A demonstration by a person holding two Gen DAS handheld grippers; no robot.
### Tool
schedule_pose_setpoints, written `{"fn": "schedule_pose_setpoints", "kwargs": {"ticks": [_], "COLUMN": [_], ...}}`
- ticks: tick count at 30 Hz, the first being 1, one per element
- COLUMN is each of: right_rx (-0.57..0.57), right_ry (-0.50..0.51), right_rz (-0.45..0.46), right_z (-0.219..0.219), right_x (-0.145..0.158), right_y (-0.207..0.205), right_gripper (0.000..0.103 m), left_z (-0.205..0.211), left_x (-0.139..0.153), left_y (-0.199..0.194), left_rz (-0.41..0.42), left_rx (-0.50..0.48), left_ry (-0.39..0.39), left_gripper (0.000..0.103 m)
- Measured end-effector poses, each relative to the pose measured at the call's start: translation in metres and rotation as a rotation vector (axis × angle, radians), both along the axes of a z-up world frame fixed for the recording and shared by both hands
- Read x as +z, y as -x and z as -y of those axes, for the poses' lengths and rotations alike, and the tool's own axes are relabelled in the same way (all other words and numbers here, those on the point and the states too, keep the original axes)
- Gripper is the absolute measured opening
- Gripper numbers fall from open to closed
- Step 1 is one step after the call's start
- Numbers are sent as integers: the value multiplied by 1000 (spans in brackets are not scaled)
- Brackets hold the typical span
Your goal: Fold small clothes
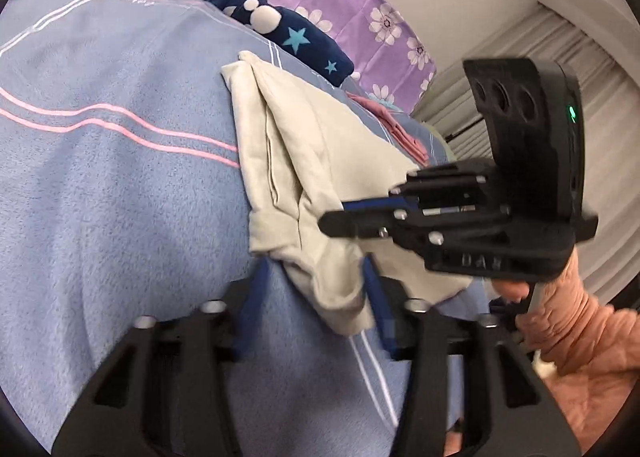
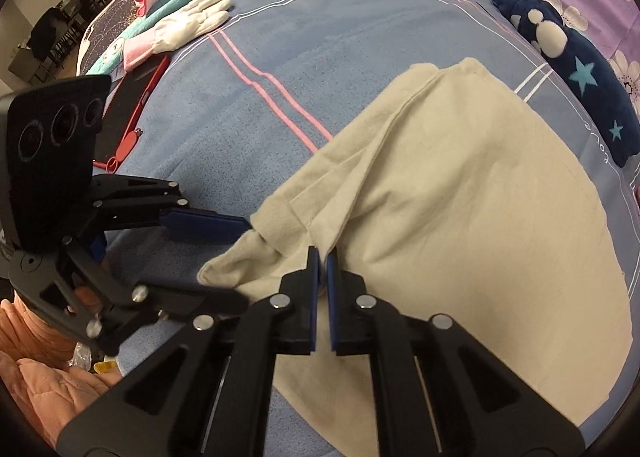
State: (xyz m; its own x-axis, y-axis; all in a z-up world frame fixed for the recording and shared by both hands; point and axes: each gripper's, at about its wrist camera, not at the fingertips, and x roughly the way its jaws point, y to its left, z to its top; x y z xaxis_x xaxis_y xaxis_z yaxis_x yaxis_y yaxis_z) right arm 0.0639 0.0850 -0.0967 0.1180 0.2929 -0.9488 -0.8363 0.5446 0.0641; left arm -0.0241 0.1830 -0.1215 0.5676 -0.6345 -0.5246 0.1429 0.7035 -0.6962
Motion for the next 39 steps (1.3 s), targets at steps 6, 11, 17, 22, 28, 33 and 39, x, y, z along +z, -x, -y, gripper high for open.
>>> {"fn": "schedule_pose_setpoints", "kwargs": {"ticks": [6, 11, 17, 22, 28, 33, 39], "right_rx": [-25, -25, 16, 55, -100, -95, -92], "right_ry": [-49, -14, 188, 370, 26, -38, -79], "right_rz": [70, 197, 262, 265, 253, 217, 265], "right_z": [-4, -42, -112, -130, -108, -98, -36], "right_x": [23, 37, 6, -28, 30, 28, 34], "right_y": [-15, -53, -101, -114, -136, -138, -99], "right_gripper": [19, 35, 50, 3, 0, 0, 15], "left_z": [-1, -1, 4, 3, 3, -9, -16], "left_x": [-7, -7, -7, -11, 4, -9, 3], "left_y": [4, 7, 2, -9, 7, 14, 22], "left_rz": [-41, -31, -43, -57, 6, -24, 8], "left_rx": [11, 7, 8, 17, 8, 26, 53], "left_ry": [-37, -17, -20, -4, -119, -103, -126], "left_gripper": [8, 7, 8, 9, 3, 1, 4]}}
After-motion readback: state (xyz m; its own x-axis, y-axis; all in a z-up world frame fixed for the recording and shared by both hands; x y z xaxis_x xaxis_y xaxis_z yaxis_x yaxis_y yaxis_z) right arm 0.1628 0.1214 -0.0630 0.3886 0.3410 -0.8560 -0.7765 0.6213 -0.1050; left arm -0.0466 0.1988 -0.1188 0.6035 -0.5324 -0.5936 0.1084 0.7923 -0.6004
